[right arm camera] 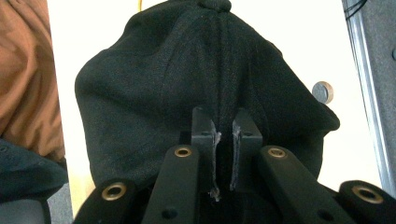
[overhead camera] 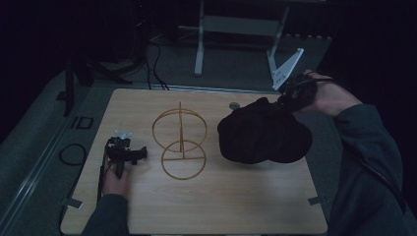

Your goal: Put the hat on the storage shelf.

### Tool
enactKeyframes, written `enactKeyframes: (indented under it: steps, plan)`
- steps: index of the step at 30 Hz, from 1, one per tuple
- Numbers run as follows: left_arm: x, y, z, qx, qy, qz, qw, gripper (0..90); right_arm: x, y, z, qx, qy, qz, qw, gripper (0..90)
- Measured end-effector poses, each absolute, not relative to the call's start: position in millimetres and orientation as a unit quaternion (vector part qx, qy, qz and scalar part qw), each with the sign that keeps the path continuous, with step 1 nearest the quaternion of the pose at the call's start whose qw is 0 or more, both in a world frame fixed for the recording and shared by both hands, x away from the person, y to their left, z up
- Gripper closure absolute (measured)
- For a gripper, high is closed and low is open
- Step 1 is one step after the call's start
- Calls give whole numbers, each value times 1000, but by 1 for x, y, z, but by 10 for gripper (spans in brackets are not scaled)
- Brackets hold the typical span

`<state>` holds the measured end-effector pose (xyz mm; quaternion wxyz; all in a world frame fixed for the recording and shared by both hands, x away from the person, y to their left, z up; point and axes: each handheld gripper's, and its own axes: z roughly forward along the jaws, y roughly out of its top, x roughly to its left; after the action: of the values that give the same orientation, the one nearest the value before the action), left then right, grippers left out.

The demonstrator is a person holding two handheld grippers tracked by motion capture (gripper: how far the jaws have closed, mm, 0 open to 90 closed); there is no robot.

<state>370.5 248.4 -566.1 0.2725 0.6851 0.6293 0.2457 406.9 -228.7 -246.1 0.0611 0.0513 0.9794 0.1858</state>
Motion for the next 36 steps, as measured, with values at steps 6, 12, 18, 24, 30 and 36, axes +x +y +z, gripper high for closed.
enactKeyframes:
  steps: [6,12,18,24,30,36]
  plan:
    - [370,248,-566,685,629,246,272,23,408,-226,-243,50,979,190,61,831]
    - [371,248,-566,685,629,246,273,23,410,-222,-241,48,978,192,64,831]
    - [371,248,-566,685,629,246,272,23,410,-220,-238,48,976,202,68,830]
    - [371,248,-566,685,629,246,272,23,411,-219,-234,46,973,213,70,830]
    - [371,248,-566,685,629,246,273,23,410,-216,-229,42,971,223,73,830]
    - [371,248,-566,685,629,246,272,23,409,-213,-223,39,970,228,78,831]
